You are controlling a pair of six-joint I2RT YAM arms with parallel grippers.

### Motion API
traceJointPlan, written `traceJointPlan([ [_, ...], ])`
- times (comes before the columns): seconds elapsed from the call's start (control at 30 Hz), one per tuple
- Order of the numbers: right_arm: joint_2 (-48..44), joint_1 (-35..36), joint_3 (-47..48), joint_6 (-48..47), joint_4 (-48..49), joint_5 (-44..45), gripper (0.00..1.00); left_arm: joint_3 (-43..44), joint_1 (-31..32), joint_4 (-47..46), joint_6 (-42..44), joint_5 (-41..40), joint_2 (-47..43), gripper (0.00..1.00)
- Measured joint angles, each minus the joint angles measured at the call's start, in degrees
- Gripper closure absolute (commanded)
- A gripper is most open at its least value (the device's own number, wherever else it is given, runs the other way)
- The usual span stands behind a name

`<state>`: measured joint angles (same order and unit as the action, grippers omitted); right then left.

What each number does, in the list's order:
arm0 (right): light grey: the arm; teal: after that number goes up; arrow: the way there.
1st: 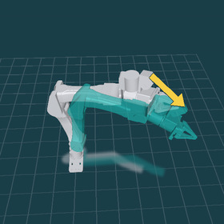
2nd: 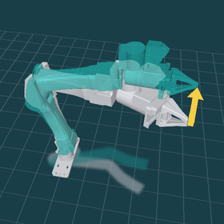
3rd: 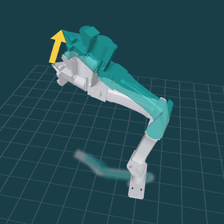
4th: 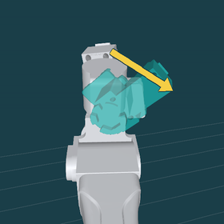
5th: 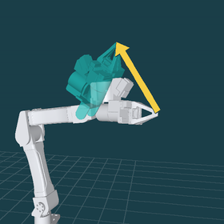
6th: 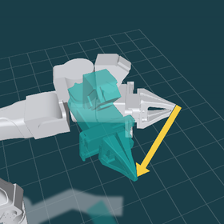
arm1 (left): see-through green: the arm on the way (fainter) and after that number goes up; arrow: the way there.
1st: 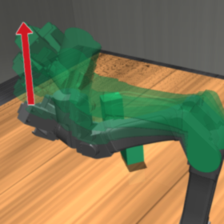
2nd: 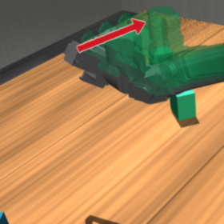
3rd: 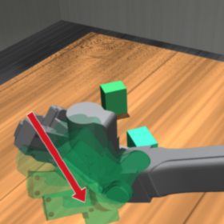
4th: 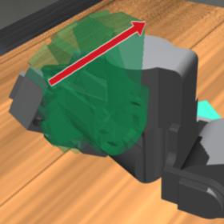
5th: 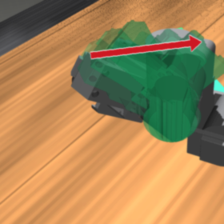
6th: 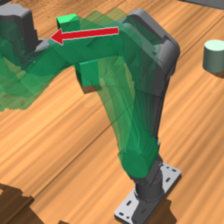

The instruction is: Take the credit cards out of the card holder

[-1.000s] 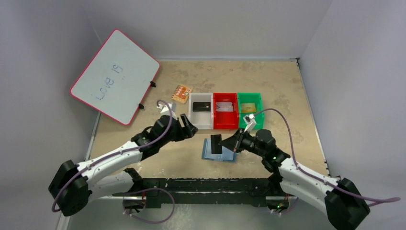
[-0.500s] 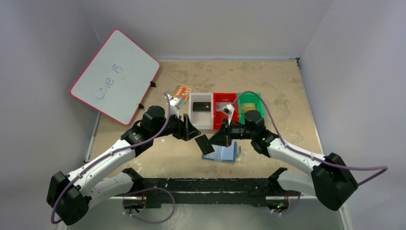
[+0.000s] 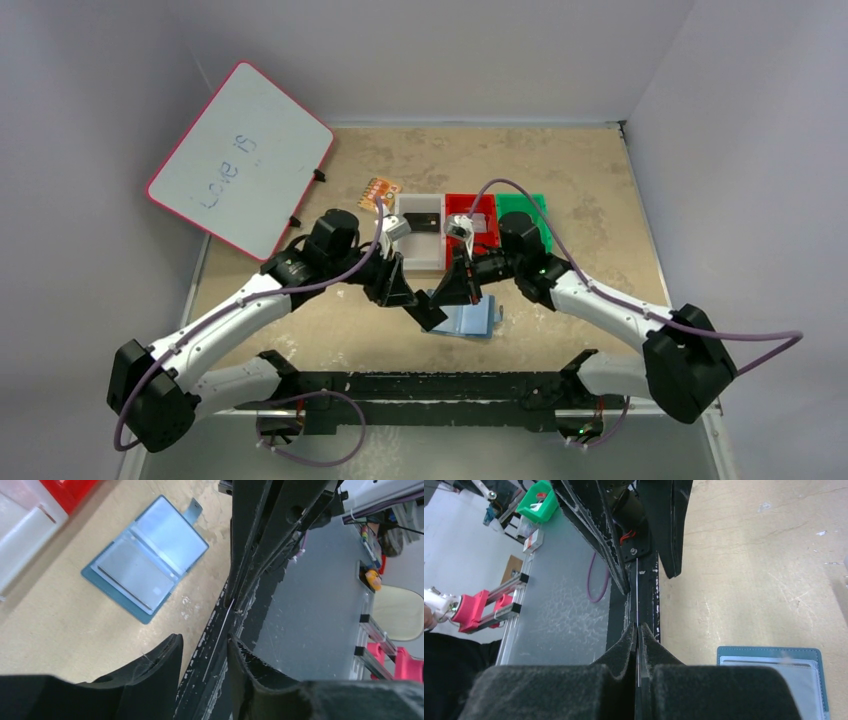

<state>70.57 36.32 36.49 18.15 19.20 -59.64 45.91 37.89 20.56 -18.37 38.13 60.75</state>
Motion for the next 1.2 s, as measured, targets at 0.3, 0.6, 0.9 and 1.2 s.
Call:
traceJointPlan([
  [0.3,1.95,-0.02,2.71,-3.08,-3.74,-2.58,0.94,0.24,0.02,0.37,0.22,5.53,1.33,1.0],
  [0.6,2.05,-0.11,3.56,-3.37,-4.94,-2.67,0.54,-0.17,0.0,-2.69,-2.14,6.71,0.79,1.0],
  [0.9,1.97,-0.11,3.56,-0.98,-2.01,-4.5,0.86,-0.83,0.0,-5.14,-3.8,7.08,-0.72,1.0],
  [1.2,1.9,-0.11,3.56,0.72,-1.16,-5.88,1.0,-0.83,0.0,-5.44,-4.57,7.13,-0.76,0.4],
])
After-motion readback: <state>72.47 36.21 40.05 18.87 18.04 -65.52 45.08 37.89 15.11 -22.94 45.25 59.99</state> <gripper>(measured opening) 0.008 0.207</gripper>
